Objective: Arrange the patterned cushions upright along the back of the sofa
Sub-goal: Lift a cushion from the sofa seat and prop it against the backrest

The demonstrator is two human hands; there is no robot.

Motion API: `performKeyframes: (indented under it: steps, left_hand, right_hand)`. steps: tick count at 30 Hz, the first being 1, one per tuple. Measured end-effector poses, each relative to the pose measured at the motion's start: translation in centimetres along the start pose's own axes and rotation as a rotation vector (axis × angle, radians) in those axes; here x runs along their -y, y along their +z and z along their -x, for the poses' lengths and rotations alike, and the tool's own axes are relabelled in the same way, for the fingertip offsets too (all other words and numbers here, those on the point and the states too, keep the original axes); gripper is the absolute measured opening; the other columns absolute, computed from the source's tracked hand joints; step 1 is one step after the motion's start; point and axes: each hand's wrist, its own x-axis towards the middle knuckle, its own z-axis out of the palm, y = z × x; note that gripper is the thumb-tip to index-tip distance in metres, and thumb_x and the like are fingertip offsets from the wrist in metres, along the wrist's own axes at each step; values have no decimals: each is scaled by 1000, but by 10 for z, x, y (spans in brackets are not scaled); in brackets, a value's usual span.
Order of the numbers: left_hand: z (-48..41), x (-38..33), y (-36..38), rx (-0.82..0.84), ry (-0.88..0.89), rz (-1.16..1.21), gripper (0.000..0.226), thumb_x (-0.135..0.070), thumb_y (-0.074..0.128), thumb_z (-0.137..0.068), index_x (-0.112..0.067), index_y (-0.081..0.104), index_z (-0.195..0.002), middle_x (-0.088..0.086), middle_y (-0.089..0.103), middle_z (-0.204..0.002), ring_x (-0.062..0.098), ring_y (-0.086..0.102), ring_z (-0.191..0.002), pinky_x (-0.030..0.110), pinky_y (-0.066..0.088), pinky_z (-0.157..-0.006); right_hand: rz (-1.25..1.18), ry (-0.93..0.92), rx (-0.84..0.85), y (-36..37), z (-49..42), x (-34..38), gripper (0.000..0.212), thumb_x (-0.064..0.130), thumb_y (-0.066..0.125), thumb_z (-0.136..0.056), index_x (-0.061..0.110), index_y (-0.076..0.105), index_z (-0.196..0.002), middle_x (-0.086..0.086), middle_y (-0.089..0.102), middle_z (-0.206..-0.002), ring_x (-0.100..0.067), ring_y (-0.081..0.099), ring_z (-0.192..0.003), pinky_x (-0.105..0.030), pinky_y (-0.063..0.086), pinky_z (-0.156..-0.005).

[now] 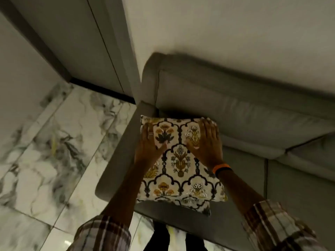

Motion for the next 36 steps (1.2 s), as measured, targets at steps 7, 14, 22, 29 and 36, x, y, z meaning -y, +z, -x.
performKeyframes:
  steps: [7,14,22,29,36]
  left_hand:
    - [-9,85,71,-15,-569,503,104,-88,64,-72,-32,35,-154,6,51,-155,31,51,-140,59,45,-114]
    - [10,13,69,-261,-515,571,105,-87,67,-68,-27,45,-151,1,54,-153,21,49,-143,50,40,-120]
    - [31,-168,122,-169,-94,608,101,-84,70,-66,-19,53,-141,7,64,-140,23,62,-130,48,53,-108]
    - [-6,-356,230,14,617,105,93,-81,67,-72,-14,57,-136,7,69,-122,22,64,-115,35,53,-99]
    - [-34,-370,417,77,875,-610,96,-73,75,-71,-25,46,-150,7,62,-142,31,49,-138,76,34,-110]
  right_hand:
    - [-624,594,137,80,38,-59,83,66,59,-92,29,32,-161,-12,34,-166,-30,45,-144,-49,43,-115]
    - [-1202,901,30,61,53,-89,60,62,60,-93,20,59,-136,4,72,-112,3,54,-49,-17,43,-42]
    - [-1455,876,-314,-20,136,-220,48,58,36,-106,35,50,-146,14,68,-136,-9,73,-109,-25,60,-85]
    - [-1791,1187,-427,1,177,-376,74,62,78,-72,20,68,-132,-11,74,-126,-34,64,-126,-53,52,-107]
    - [-1860,1301,75,93,190,-474,37,49,34,-107,27,61,-119,-4,65,-127,-26,56,-121,-46,44,-105]
